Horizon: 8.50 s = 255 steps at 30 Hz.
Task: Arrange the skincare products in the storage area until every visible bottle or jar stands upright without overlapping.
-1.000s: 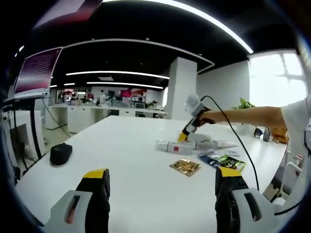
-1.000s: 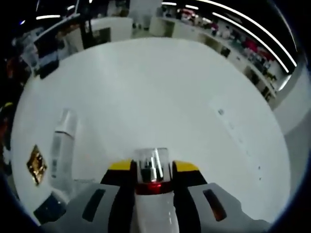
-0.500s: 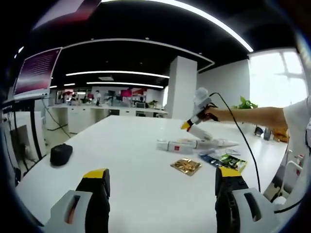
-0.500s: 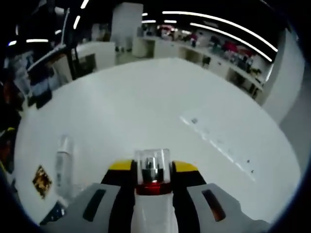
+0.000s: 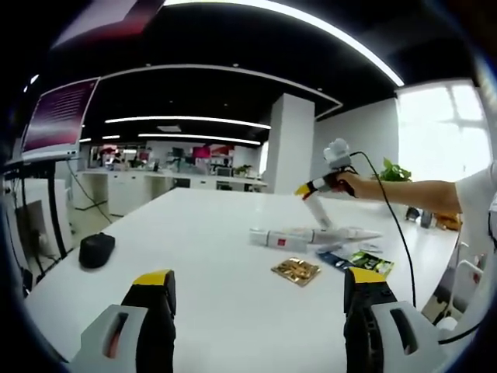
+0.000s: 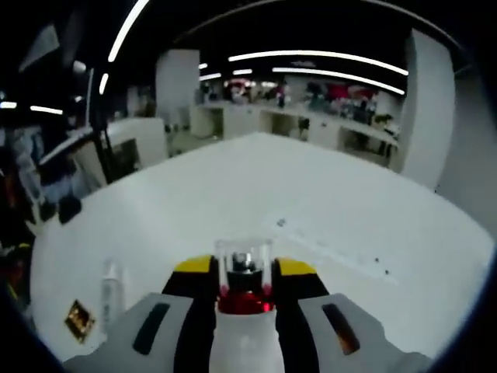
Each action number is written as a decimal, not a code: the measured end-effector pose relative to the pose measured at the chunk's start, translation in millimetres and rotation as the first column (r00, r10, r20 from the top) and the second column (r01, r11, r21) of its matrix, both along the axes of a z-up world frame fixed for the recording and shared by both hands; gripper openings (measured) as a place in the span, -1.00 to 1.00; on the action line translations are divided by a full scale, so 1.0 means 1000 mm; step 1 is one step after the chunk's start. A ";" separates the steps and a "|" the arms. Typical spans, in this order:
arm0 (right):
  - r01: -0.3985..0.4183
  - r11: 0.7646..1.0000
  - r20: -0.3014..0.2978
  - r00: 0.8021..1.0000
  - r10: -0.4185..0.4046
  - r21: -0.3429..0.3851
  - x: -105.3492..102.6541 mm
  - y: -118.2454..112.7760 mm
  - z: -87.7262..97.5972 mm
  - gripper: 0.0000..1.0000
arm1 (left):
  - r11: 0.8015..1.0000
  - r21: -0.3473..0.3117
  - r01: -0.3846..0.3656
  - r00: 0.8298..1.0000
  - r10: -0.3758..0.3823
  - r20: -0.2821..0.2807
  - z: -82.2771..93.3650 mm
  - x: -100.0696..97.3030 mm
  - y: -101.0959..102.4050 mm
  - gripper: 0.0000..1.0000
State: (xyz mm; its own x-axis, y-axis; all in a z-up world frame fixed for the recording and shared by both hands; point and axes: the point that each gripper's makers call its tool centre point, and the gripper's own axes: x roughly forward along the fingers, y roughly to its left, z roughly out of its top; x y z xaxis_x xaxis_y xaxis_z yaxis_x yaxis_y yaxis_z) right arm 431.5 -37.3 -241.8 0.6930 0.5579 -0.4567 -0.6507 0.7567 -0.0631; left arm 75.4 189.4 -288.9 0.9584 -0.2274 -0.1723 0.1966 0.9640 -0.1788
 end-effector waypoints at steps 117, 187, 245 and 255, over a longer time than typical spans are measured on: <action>0.472 0.843 0.217 0.822 -0.527 0.258 -0.002 -0.113 -0.050 -0.44 | 0.996 -0.012 0.086 0.996 -0.086 0.006 -0.010 0.024 -0.033 0.70; 0.400 0.846 0.325 0.795 -0.512 0.354 -0.039 -0.122 0.045 0.10 | 0.970 0.043 0.240 0.966 -0.243 0.088 0.040 0.060 -0.060 0.70; -0.438 0.865 0.225 0.842 0.491 -0.247 -0.145 -0.103 -0.041 0.79 | 0.707 0.068 0.704 0.709 -0.704 -0.035 0.003 0.182 -0.188 0.80; -0.577 0.727 -0.074 0.799 0.596 -0.372 -0.135 -0.107 -0.068 0.19 | 0.701 0.049 0.712 0.702 -0.712 -0.018 0.001 0.173 -0.187 0.80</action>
